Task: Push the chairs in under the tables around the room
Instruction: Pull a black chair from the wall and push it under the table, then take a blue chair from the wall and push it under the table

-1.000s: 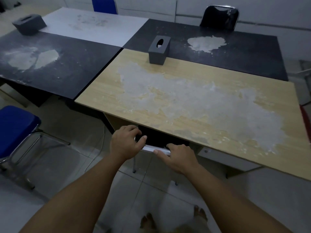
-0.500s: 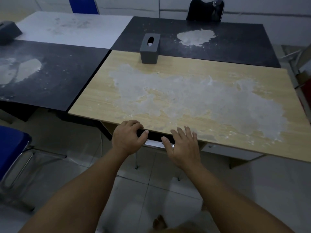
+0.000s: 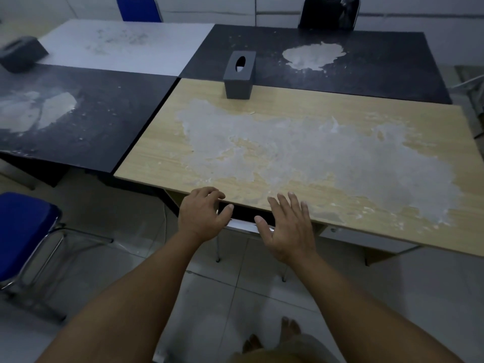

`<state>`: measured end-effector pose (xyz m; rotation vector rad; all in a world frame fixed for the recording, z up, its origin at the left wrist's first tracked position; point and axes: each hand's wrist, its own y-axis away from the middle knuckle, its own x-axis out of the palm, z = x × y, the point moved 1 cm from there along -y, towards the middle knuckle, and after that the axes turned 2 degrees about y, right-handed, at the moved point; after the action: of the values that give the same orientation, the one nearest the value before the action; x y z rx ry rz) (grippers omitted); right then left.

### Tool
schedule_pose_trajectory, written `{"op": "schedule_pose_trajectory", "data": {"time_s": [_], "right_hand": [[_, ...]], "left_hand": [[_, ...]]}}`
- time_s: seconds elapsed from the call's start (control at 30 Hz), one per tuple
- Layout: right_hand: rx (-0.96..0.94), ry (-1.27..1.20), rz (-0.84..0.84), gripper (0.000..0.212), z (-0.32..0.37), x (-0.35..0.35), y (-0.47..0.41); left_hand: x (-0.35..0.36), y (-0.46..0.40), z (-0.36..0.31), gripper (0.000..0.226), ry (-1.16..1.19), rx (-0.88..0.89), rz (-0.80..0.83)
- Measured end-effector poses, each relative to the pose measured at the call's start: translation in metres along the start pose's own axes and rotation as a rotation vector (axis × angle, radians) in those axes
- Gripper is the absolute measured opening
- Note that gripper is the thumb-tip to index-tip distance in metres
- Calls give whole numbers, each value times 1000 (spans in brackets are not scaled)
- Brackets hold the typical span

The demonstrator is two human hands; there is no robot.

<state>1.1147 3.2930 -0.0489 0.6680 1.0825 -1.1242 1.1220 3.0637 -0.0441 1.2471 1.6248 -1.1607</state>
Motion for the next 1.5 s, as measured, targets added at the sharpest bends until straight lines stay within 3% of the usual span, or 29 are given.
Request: {"op": "schedule_pose_trajectory", "data": {"time_s": [0.5, 0.77, 0.9, 1.0, 1.17, 1.5], "right_hand": [[-139, -54, 10, 76, -18, -4, -4], [-136, -103, 226, 81, -16, -9, -5], [-157, -103, 362, 68, -17, -11, -9], [-184, -111, 342, 60, -11, -19, -17], [-351, -42, 186, 53, 24, -25, -43], [-708, 4, 240, 65, 127, 10, -75]], "left_hand": [[1, -2, -13, 55, -26, -35, -6], [-2, 7, -15, 59, -80, -103, 20], [-7, 15, -22, 65, -36, -193, -28], [-14, 26, -23, 67, 15, -282, -89], [-31, 48, -8, 70, 26, -405, -121], [-79, 95, 76, 69, -65, -593, -229]]}}
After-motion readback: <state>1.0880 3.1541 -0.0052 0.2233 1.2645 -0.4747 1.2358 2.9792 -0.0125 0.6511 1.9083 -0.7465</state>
